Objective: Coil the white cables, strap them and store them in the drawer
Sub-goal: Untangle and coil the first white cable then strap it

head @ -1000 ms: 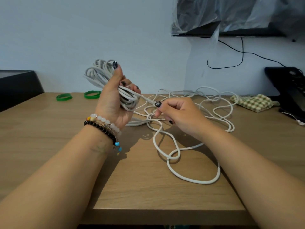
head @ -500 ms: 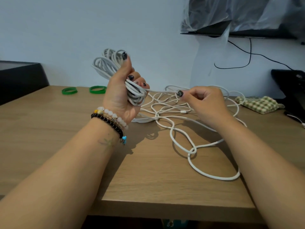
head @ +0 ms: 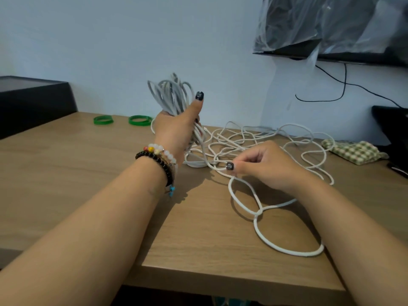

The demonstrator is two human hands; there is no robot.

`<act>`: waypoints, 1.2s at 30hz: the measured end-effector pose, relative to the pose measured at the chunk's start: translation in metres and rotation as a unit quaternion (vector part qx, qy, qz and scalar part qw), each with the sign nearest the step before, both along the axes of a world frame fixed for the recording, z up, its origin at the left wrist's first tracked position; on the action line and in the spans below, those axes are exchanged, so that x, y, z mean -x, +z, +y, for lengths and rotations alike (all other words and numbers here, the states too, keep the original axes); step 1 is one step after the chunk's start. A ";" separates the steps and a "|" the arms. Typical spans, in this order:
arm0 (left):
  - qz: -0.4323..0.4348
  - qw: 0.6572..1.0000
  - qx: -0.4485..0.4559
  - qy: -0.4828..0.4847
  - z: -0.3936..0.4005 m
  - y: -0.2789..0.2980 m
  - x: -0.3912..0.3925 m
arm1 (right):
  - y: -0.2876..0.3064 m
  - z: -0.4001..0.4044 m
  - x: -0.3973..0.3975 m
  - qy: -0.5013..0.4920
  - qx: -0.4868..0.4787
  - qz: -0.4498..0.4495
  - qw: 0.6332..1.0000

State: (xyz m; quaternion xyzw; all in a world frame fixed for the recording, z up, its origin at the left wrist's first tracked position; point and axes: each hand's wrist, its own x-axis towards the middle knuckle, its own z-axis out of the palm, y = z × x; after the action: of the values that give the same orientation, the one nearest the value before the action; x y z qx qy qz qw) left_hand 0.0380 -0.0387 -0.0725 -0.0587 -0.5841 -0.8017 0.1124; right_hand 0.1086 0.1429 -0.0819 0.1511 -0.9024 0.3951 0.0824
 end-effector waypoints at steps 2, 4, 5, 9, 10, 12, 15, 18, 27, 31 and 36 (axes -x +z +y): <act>0.040 0.995 0.093 0.024 0.003 -0.001 -0.004 | 0.001 0.002 0.001 0.019 0.053 -0.012 0.998; 0.086 0.982 0.170 0.021 0.006 -0.002 -0.010 | 0.000 0.005 0.002 0.030 0.110 -0.032 0.993; 0.103 0.975 0.197 0.016 0.008 -0.003 -0.011 | -0.001 0.006 0.003 0.039 0.137 -0.045 0.989; 0.096 0.967 0.232 -0.042 0.013 -0.009 -0.011 | -0.001 0.003 0.002 0.064 0.241 -0.073 0.966; 0.083 0.969 0.226 -0.062 0.014 -0.011 -0.010 | 0.000 0.002 0.002 0.057 0.261 -0.070 0.961; 0.064 0.969 0.215 -0.100 0.015 -0.014 -0.008 | 0.001 0.002 0.004 0.031 0.285 -0.055 0.956; 0.047 0.968 0.188 -0.161 0.015 -0.016 -0.009 | 0.000 0.004 0.007 0.011 0.315 -0.019 0.949; 0.019 0.963 0.142 -0.230 0.017 -0.012 -0.017 | 0.001 0.004 0.009 0.007 0.336 0.014 0.942; 0.007 0.949 0.130 -0.289 0.018 -0.011 -0.022 | 0.003 0.004 0.006 0.022 0.328 0.035 0.944; 0.001 0.927 0.151 -0.344 0.018 -0.011 -0.024 | 0.005 0.004 0.003 0.033 0.322 0.038 0.945; 0.008 0.908 0.171 -0.382 0.018 -0.014 -0.025 | 0.008 -0.001 -0.001 -0.004 0.302 0.068 0.951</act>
State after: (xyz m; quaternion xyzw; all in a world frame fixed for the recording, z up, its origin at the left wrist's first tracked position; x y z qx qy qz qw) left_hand 0.0626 -0.0206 -0.0864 -0.3021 -0.6442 -0.6709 -0.2090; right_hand 0.1096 0.1422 -0.0740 0.1416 -0.7337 0.6377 0.1870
